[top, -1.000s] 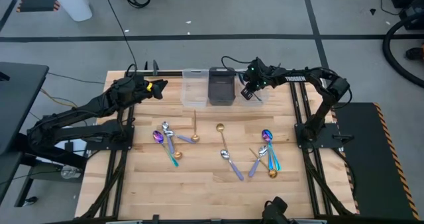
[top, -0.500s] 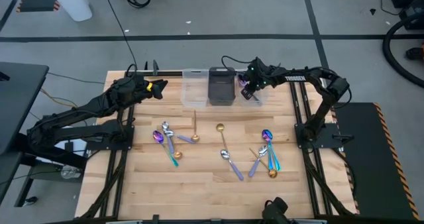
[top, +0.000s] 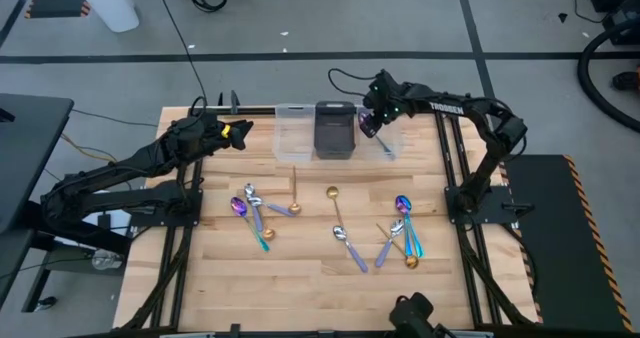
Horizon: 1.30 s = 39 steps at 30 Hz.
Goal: Sort silverware by color (type)
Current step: Put the gold spoon into the black bin
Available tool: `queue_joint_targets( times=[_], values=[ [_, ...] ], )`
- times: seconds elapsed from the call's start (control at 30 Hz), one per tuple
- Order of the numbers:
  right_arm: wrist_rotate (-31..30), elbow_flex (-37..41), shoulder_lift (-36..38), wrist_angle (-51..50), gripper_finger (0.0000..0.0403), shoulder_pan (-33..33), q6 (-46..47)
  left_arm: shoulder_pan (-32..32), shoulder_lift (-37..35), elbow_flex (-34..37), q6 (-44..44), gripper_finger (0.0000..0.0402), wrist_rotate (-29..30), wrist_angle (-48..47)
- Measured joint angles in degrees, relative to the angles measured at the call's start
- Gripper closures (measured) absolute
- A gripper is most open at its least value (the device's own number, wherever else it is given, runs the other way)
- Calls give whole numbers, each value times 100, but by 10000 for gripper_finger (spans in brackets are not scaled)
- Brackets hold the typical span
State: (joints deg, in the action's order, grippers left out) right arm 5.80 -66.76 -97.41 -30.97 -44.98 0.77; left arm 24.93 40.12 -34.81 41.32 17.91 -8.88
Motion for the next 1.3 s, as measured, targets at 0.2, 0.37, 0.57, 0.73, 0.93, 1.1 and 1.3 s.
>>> queue_joint_targets(
  times=[0.2, 0.37, 0.57, 0.73, 0.93, 1.1, 1.3],
  values=[
    [286, -511, 0, -570, 238, 110, 353, -4, 0, 2, -7, 221, -156, -20],
    [282, -852, 0, -1016, 238, 310, 790, -4, 1, 0, -11, 221, -387, -275],
    [193, -1069, 0, -1337, 238, 616, 1587, -4, 2, 2, -2, 221, -742, -400],
    [201, -1121, 0, -1583, 238, 940, 2171, -4, 2, 2, 0, 221, -997, -409],
    [193, -1121, 0, -1703, 238, 1440, 2610, -4, 2, 2, 1, 221, -1220, -473],
    [37, -1120, 0, -1698, 238, 1855, 3006, -4, 2, 2, 2, 221, -1503, -531],
    [-334, -1122, 0, -1656, 238, 2385, 3461, -4, 2, 1, 4, 221, -1669, -586]
  ],
)
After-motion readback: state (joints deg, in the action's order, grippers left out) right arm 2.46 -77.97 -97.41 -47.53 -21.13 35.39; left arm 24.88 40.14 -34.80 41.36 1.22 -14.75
